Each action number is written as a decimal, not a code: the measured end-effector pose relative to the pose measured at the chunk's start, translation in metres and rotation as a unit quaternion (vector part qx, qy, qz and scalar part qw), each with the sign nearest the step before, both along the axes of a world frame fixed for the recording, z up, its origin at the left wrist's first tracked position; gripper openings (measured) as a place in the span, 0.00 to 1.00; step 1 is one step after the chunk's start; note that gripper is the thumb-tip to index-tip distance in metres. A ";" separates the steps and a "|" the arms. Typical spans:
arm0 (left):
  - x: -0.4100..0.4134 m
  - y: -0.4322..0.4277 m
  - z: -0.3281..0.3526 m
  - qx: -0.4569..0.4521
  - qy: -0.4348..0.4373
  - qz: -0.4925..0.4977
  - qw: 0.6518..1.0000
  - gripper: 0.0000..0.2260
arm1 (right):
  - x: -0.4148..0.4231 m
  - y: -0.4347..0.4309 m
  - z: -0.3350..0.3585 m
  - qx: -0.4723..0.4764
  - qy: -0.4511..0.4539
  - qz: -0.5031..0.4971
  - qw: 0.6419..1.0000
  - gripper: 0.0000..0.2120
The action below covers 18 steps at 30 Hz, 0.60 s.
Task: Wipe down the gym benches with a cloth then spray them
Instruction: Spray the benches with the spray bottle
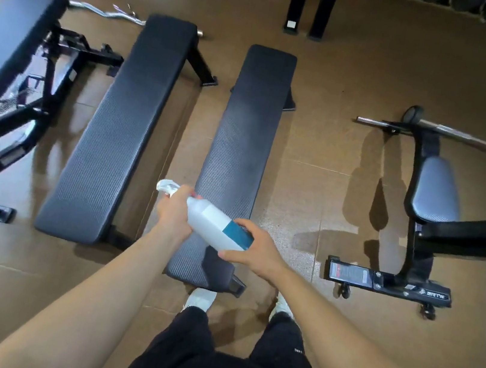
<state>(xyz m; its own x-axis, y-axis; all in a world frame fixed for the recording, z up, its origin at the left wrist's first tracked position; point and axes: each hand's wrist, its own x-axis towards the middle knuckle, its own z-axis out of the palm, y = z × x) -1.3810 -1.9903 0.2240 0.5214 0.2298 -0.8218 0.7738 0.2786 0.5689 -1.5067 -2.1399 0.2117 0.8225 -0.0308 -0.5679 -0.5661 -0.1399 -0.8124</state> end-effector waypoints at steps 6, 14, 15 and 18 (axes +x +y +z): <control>-0.002 -0.082 0.007 -0.018 -0.083 0.060 0.995 0.19 | 0.013 -0.096 0.005 0.053 -0.043 0.015 0.998 0.28; 0.011 -0.166 0.024 -0.015 -0.079 0.114 0.990 0.10 | 0.034 -0.192 0.017 0.060 -0.073 0.048 0.994 0.27; 0.015 -0.171 0.024 -0.017 -0.082 0.114 0.990 0.10 | 0.038 -0.197 0.017 0.059 -0.073 0.051 0.994 0.27; 0.025 -0.182 0.022 -0.017 -0.096 0.108 0.989 0.12 | 0.052 -0.209 0.016 0.068 -0.071 0.055 0.994 0.27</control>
<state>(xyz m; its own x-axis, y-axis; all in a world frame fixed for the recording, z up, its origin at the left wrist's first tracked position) -1.3559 -2.1718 0.2461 0.6103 0.3276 -0.7213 0.5727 0.4466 0.6874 -1.4543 -2.3493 0.2279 0.8891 0.1337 -0.4378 -0.4311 -0.0774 -0.8990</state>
